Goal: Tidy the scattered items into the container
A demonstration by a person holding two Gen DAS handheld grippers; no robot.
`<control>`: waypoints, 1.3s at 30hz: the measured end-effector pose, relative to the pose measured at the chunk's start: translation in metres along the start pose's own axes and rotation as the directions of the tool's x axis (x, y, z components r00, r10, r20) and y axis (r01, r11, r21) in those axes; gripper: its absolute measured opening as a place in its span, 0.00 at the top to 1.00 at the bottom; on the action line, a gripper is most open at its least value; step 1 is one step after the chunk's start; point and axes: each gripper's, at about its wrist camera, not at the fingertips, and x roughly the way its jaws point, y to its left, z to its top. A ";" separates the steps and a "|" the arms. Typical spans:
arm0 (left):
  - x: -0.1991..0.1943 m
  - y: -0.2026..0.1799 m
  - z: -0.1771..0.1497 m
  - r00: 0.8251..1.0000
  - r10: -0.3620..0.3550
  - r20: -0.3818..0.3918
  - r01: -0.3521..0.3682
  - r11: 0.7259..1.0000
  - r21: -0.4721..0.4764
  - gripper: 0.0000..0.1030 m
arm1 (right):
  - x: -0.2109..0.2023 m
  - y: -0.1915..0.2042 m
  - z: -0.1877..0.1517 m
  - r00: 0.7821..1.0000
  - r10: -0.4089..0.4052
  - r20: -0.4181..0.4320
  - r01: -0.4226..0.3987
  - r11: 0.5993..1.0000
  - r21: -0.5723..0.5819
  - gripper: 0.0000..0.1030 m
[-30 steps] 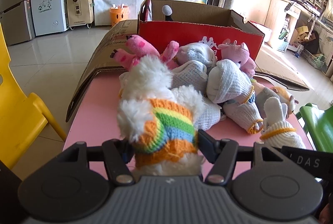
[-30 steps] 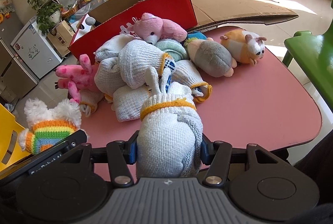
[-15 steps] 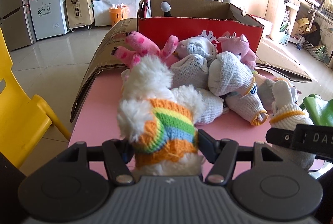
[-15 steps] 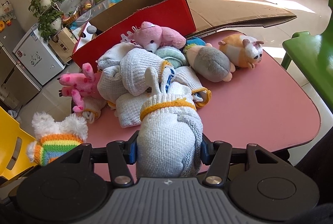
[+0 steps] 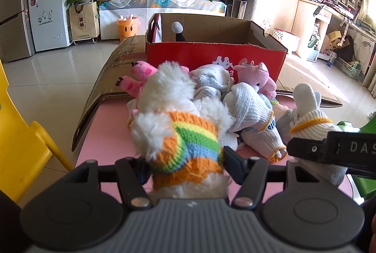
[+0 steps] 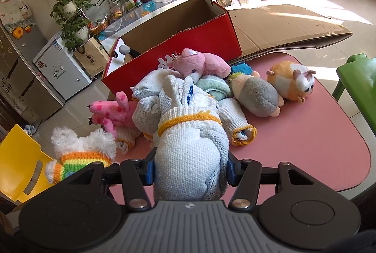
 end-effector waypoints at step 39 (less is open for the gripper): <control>0.050 0.045 0.066 0.997 -0.076 0.018 0.078 0.988 -0.131 0.35 | 0.050 -0.009 0.079 0.997 0.074 0.015 -0.073 0.996 -0.056 0.46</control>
